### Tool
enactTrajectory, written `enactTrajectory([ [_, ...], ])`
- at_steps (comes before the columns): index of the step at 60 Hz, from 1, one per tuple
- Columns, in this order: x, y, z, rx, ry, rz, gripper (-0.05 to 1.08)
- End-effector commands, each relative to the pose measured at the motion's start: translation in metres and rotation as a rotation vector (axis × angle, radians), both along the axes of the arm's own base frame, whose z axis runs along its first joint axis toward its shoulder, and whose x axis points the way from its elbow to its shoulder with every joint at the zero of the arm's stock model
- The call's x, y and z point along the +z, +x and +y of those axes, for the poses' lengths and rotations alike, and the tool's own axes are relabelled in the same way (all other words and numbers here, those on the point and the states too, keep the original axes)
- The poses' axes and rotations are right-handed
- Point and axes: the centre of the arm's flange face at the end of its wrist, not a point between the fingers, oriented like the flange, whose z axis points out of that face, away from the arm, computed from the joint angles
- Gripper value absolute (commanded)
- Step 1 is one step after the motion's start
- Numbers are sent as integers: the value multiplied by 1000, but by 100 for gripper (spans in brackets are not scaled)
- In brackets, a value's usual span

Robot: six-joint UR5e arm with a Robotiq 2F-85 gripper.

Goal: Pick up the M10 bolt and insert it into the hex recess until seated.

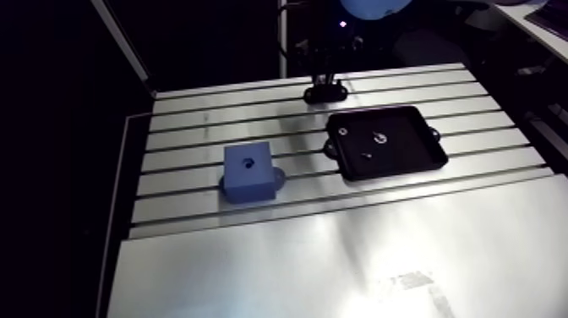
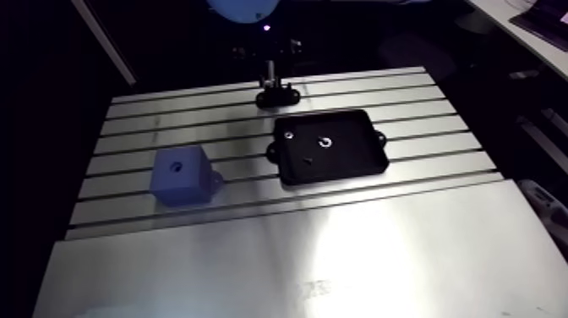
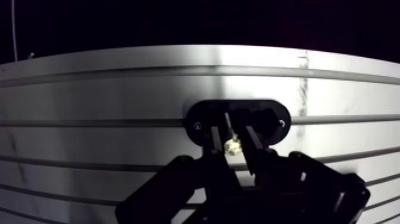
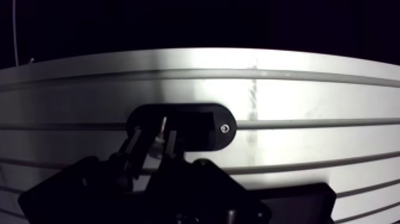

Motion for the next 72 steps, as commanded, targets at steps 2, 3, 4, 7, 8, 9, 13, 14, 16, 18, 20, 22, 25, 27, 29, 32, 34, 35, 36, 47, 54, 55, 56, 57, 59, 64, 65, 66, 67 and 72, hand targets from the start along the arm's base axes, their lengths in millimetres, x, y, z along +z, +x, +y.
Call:
enactTrajectory([
  [2, 0, 0, 0, 0, 1, 0, 68],
  [3, 0, 0, 0, 0, 1, 0, 68],
  [4, 0, 0, 0, 0, 1, 0, 68],
  [7, 0, 0, 0, 0, 1, 0, 68],
  [8, 0, 0, 0, 0, 1, 0, 68],
  [9, 0, 0, 0, 0, 1, 0, 68],
  [13, 0, 0, 0, 0, 1, 0, 68],
  [14, 0, -1, 0, 0, 1, 1, 68],
  [16, 0, -1, 0, 0, 1, 2, 68],
  [18, 0, -1, -1, 1, 2, 1, 68],
  [20, 0, -1, -1, 2, 1, 2, 68],
  [22, 0, -1, -1, 2, 1, 2, 69],
  [25, 0, -1, -1, 2, 1, 2, 69],
  [27, 0, -1, -1, 2, 1, 2, 69],
  [29, 0, -1, -1, 2, 1, 2, 69],
  [32, 0, -1, -1, 2, 1, 2, 70],
  [34, 0, -1, -2, 3, 1, 2, 70],
  [35, 0, -1, -2, 4, 1, 2, 70],
  [36, 0, -1, -2, 4, 1, 2, 70],
  [47, 0, 0, -2, 5, 1, 0, 72],
  [54, 1, 0, -3, 6, 1, 2, 72],
  [55, 1, 0, -3, 6, 1, 2, 72],
  [56, 1, 0, -4, 8, 1, 3, 73],
  [57, 2, 0, -4, 8, 3, 4, 73],
  [59, 3, -1, -4, 8, 2, 7, 74],
  [64, 8, -1, -6, 11, 3, 14, 74],
  [65, 8, -1, -6, 11, 3, 14, 74],
  [66, 10, -1, -6, 11, 2, 18, 74],
  [67, 10, -1, -6, 11, 2, 18, 74],
  [72, 14, -2, -9, 17, 3, 24, 74],
])
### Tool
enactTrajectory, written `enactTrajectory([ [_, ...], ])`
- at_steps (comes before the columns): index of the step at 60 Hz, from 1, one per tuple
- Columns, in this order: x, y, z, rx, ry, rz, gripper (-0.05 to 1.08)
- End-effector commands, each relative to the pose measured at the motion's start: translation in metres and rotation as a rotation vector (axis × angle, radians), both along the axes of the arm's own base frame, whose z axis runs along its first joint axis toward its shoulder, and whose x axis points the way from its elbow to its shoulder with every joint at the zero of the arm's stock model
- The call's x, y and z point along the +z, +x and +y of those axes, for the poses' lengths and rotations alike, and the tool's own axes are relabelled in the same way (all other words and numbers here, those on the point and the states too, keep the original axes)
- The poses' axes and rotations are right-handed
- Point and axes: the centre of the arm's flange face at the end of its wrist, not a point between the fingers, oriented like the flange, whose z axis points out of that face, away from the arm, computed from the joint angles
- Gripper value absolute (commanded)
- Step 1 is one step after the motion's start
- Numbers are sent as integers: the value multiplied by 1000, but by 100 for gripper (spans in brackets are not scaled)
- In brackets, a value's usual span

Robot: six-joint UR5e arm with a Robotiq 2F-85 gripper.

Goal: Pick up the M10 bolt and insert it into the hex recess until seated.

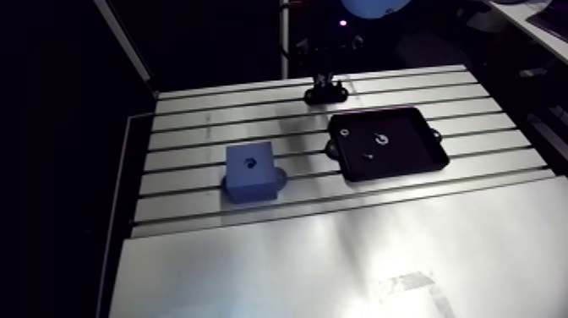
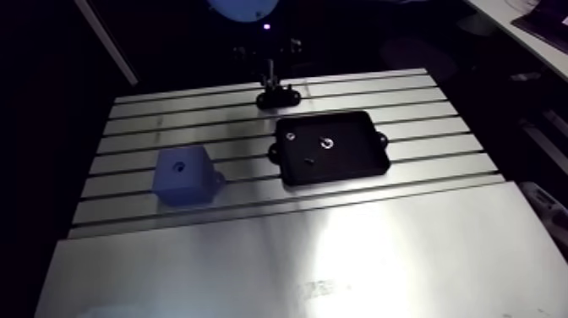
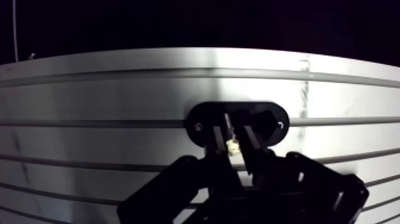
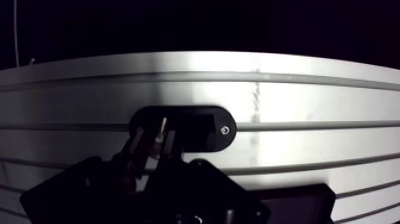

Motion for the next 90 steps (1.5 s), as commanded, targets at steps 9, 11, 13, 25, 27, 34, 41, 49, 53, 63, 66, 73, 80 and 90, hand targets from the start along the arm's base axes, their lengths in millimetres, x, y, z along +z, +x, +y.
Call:
enactTrajectory([
  [9, 24, -3, -6, 15, 5, 37, 75],
  [11, 29, -4, -5, 17, 7, 44, 75],
  [13, 33, -4, -6, 21, 10, 50, 75],
  [25, 74, 3, -6, 46, 23, 86, 75],
  [27, 81, 5, -6, 52, 25, 93, 75],
  [34, 100, 11, -7, 67, 32, 104, 76],
  [41, 112, 18, -9, 87, 29, 93, 77],
  [49, 133, 34, -22, 183, 35, 54, 77],
  [53, 143, 41, -24, 249, 46, 36, 77],
  [63, 161, 58, -29, 399, 54, -15, 77],
  [66, 164, 61, -30, 431, 53, -29, 77],
  [73, 169, 73, -41, 552, 49, -76, 77],
  [80, 169, 81, -62, 654, 45, -114, 77],
  [90, 165, 87, -92, 711, 58, -138, 77],
])
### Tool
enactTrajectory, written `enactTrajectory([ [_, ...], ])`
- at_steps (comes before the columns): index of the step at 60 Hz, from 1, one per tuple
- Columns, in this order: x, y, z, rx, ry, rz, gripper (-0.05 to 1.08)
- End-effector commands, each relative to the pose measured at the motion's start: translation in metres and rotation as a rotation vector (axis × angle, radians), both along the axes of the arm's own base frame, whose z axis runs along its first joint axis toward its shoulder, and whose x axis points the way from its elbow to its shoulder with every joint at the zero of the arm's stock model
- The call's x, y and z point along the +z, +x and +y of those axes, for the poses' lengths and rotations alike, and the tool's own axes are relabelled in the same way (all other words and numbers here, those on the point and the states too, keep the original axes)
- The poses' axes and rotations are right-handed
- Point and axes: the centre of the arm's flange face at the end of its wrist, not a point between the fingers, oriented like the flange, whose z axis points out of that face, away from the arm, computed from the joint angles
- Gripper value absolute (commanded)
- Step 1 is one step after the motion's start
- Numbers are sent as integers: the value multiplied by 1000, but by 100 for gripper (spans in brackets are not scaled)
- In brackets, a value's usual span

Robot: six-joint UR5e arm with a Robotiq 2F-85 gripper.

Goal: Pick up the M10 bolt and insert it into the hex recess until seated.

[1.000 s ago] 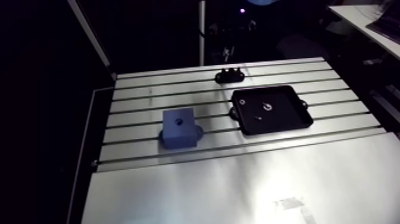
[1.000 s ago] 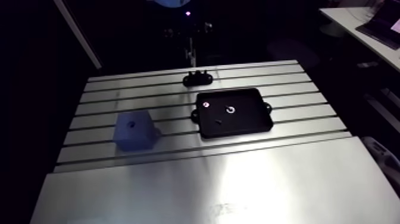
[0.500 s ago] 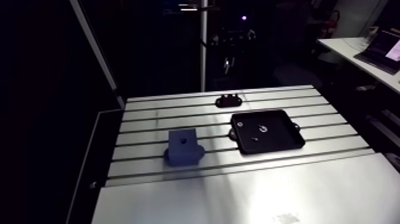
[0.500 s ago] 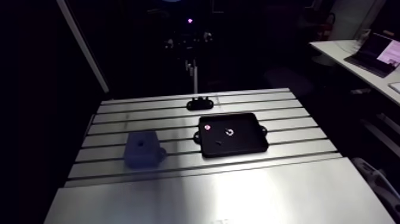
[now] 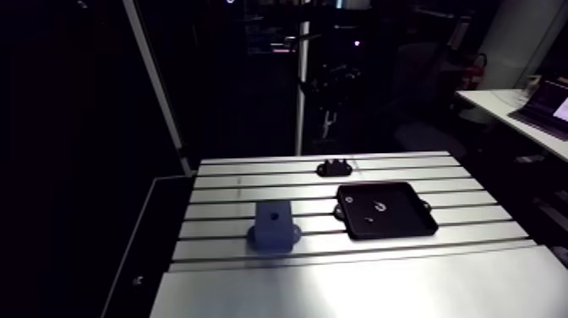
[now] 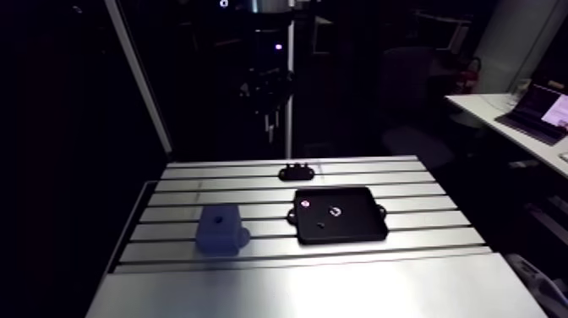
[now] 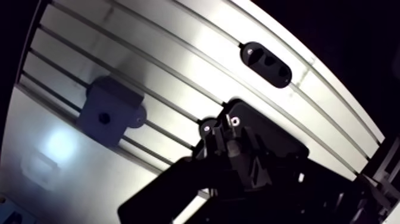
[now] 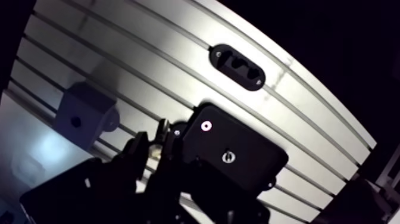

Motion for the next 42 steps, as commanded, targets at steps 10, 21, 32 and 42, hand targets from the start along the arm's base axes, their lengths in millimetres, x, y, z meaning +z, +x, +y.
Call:
enactTrajectory([
  [10, -5, 16, -57, 146, 45, -52, 77],
  [21, -16, 26, -82, 190, 65, -82, 78],
  [32, -24, 42, -94, 195, 69, -118, 79],
  [42, -28, 48, -94, 196, 66, -128, 80],
])
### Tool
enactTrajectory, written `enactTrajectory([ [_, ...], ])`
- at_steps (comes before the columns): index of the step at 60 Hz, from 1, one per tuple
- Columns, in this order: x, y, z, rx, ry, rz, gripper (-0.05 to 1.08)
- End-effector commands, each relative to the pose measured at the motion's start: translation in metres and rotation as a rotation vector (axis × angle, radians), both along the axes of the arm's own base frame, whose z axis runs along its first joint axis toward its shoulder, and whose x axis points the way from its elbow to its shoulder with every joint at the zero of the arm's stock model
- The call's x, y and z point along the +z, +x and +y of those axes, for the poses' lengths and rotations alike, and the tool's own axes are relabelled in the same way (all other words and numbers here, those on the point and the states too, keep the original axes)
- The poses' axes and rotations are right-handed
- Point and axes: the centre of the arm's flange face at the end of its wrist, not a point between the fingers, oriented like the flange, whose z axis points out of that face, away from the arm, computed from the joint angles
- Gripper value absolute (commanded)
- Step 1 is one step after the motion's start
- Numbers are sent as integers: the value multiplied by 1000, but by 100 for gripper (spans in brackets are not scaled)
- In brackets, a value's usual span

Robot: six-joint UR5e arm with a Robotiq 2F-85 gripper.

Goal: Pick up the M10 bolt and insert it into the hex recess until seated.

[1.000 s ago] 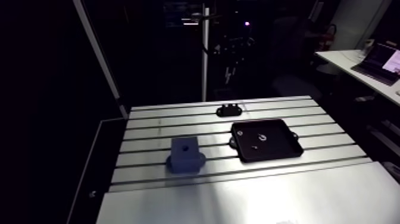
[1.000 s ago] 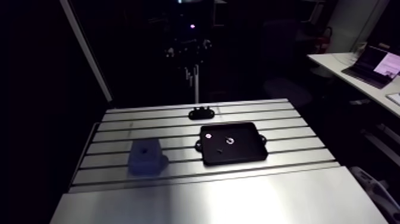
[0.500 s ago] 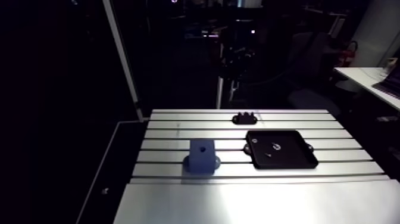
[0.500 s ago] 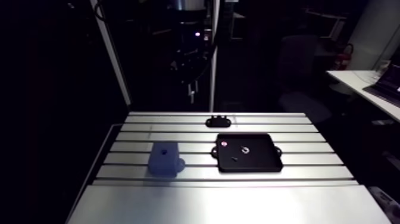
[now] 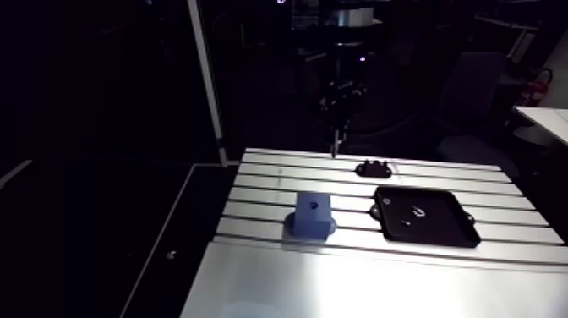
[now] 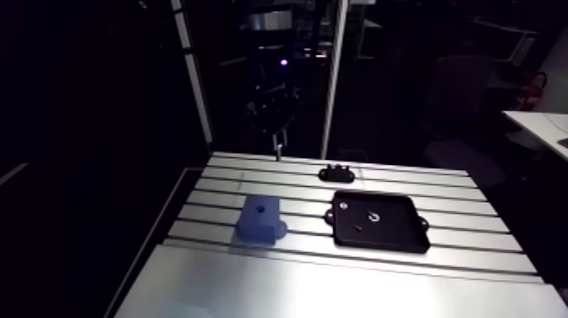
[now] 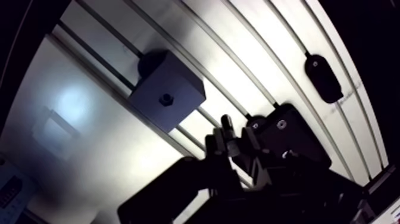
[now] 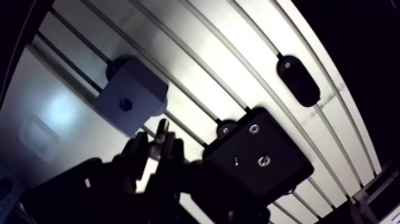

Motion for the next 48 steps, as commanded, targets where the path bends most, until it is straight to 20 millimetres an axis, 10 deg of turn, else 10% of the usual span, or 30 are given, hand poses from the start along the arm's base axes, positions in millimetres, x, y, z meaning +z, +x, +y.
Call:
enactTrajectory([
  [1, -9, 11, -6, 4, 3, -25, 80],
  [48, -32, 29, -21, -222, 30, -45, 80],
])
